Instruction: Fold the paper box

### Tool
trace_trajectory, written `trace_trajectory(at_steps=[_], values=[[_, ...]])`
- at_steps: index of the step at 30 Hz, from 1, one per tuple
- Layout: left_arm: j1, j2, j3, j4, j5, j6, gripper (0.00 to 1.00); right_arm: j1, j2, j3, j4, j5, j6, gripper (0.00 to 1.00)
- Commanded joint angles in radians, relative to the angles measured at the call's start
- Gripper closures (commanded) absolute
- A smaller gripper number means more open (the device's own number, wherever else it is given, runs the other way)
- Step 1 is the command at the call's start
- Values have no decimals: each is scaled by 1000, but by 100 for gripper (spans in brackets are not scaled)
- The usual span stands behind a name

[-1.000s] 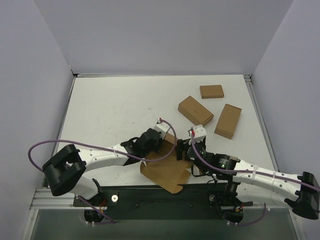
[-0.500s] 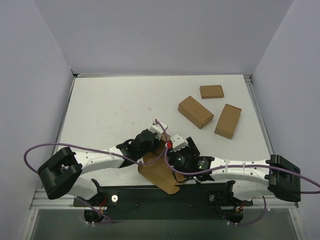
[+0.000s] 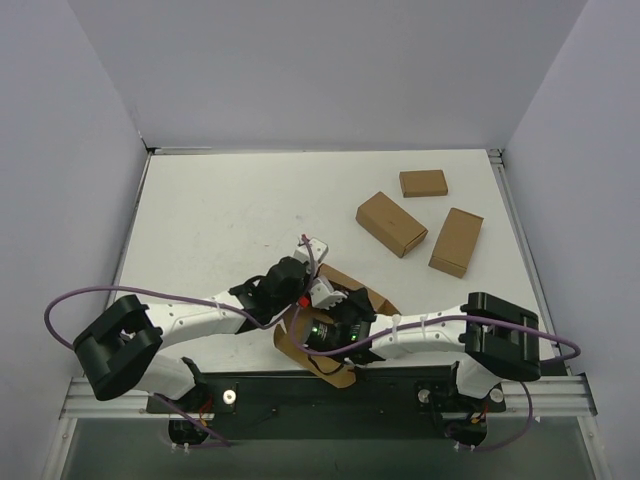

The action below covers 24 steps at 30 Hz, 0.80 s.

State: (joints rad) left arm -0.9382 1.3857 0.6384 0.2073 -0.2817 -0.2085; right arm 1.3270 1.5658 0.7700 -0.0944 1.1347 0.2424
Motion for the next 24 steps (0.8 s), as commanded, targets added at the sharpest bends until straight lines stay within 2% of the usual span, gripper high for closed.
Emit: trace_trajectory(at_steps=[1,3,5,7,8,11,15,19,21,24], values=[[3,-27,58,-3,70,-109,99,8,19,54,-56,114,7,100],[3,-25,34,3,76,-141,95,8,19,54,-62,132,23,100],[3,-28,17,12,99,-150,86,8,20,52,-65,143,28,100],[3,-43,-14,32,121,-150,72,8,23,52,-68,152,26,100],[4,-69,-26,38,125,-146,61,8,25,46,-68,154,23,100],[12,-138,-66,53,159,-126,40,8,25,40,-71,158,24,100],[41,-237,-115,52,190,-111,24,9,34,41,-70,162,18,100],[82,-298,-154,40,171,-86,20,15,48,43,-67,163,14,100],[104,-306,-140,17,165,-71,20,15,53,43,-64,158,9,100],[130,-304,-120,12,185,-36,14,17,50,40,-59,154,11,100]])
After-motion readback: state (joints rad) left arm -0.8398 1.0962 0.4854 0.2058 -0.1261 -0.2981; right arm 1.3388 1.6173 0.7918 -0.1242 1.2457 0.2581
